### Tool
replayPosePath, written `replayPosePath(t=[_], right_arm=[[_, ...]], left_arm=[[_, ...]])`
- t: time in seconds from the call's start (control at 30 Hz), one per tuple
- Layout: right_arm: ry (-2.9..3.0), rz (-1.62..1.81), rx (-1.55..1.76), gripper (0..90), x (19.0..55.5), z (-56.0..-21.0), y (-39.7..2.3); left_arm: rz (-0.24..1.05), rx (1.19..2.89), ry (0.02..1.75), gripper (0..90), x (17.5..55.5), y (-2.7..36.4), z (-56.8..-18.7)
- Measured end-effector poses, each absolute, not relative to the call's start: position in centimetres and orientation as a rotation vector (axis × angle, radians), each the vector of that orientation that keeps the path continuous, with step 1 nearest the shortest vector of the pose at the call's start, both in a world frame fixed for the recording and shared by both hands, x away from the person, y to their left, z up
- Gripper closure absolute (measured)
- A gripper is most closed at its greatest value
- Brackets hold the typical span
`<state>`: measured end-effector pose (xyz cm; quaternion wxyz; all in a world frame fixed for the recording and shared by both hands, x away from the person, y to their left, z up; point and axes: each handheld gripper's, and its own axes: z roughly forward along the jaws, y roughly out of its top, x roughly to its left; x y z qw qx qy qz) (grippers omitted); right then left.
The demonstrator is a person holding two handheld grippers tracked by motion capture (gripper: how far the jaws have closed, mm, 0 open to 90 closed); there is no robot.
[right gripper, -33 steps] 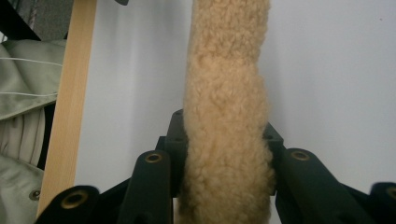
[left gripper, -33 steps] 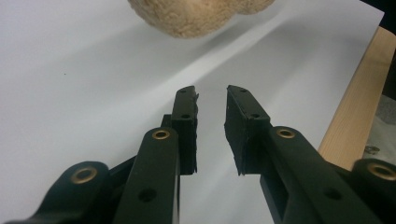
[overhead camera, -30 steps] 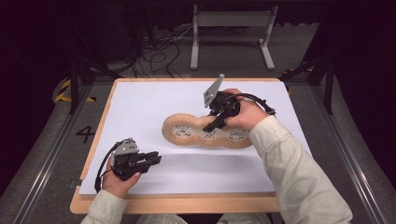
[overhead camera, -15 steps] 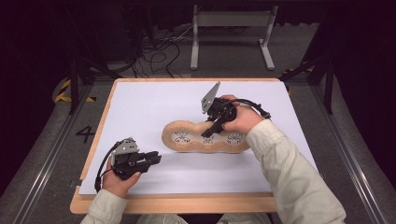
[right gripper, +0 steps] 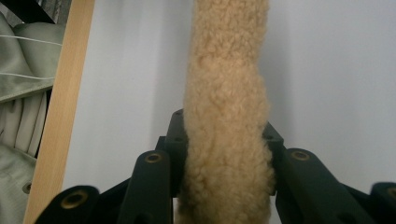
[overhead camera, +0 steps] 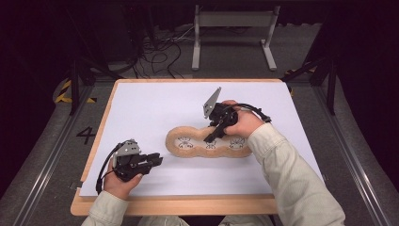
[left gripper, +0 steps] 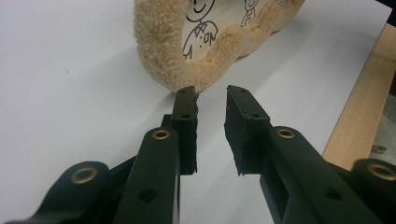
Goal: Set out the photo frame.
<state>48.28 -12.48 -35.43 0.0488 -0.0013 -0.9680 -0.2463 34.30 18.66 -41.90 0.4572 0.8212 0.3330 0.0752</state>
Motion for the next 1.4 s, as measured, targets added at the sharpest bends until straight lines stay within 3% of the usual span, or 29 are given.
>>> replayPosePath(t=[0.27, 0.5, 0.57, 0.73, 0.83, 1.4], right_arm=[[-2.967, -0.742, -0.05, 65.8, 48.4, -35.5, -12.5], [-2.995, -0.769, -0.108, 59.4, 48.6, -35.3, -12.6], [-3.003, -0.803, -0.118, 55.1, 48.7, -35.1, -12.8], [-3.057, -0.841, -0.199, 34.0, 48.9, -34.9, -13.4], [-3.07, -0.857, -0.229, 28.8, 48.9, -34.7, -13.6], [-3.203, -0.983, -0.422, 25.7, 44.5, -30.7, -16.6]], left_arm=[[0.185, 2.027, 0.82, 73.9, 34.3, 18.7, -41.9], [0.19, 2.025, 0.825, 73.0, 34.3, 18.7, -41.9], [0.192, 2.026, 0.827, 72.9, 34.3, 18.7, -41.9], [0.194, 2.025, 0.831, 71.9, 34.4, 18.6, -42.0], [0.193, 2.023, 0.834, 70.6, 34.4, 18.6, -42.0], [0.26, 1.933, 0.893, 41.0, 34.7, 19.1, -41.7]])
